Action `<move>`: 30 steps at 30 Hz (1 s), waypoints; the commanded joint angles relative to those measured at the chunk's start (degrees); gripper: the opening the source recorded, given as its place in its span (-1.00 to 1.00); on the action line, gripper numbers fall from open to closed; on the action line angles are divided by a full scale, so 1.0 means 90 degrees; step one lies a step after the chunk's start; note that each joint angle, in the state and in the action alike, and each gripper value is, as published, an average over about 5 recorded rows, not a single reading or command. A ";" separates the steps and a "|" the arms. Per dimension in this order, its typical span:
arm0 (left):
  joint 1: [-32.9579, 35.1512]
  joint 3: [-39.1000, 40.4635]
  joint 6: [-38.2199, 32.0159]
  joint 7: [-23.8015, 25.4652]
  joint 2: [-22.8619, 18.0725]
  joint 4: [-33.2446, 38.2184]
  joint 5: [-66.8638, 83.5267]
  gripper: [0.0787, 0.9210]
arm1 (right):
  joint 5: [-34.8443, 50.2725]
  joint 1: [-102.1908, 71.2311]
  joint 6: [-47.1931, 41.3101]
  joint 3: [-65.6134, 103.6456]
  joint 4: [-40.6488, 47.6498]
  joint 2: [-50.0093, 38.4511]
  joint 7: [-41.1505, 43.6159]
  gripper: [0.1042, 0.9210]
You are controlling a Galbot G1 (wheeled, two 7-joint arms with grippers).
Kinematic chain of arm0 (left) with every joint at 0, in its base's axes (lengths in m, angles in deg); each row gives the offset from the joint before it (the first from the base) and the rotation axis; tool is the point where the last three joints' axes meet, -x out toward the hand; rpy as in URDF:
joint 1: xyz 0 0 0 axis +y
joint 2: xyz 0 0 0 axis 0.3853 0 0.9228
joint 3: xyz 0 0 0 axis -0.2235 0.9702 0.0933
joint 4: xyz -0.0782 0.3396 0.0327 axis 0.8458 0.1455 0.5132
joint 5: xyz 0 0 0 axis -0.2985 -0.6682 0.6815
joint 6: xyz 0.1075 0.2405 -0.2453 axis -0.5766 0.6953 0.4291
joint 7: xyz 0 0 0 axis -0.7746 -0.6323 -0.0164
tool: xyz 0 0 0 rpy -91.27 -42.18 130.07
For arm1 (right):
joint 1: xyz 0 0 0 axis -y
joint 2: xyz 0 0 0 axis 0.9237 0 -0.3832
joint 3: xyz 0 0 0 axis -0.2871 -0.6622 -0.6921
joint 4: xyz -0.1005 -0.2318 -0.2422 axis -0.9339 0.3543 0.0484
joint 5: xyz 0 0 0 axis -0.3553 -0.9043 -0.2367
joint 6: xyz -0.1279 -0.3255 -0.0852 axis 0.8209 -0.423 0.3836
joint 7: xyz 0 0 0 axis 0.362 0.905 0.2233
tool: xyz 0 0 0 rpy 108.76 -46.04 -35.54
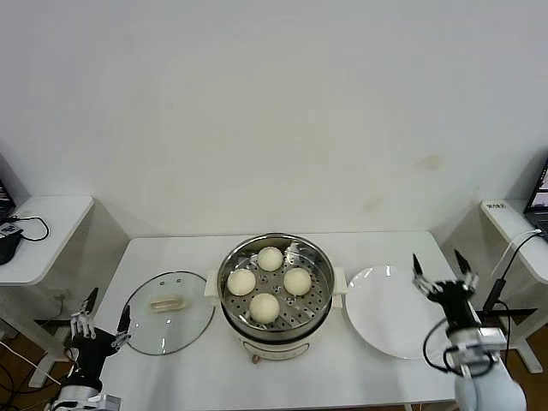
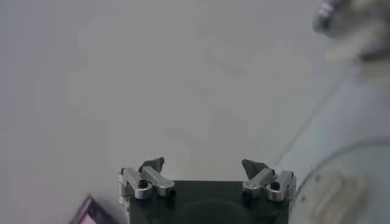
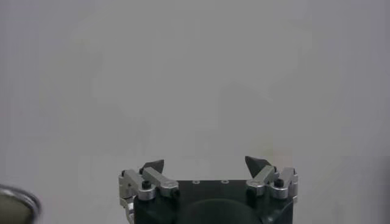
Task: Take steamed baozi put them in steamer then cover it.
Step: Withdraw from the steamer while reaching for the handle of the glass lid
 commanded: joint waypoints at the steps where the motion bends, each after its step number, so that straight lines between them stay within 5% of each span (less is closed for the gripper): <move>1: -0.0264 0.0407 -0.0210 0.0001 0.0579 -0.0857 -0.2975 0.77 | -0.0097 -0.1159 0.0297 0.0990 -0.0244 0.0823 -0.0004 0.76; 30: -0.2169 0.1363 -0.0183 0.0320 0.0484 -0.2497 -0.2851 0.77 | -0.0586 -0.1324 0.0310 0.1038 -0.0414 0.1308 -0.0018 0.76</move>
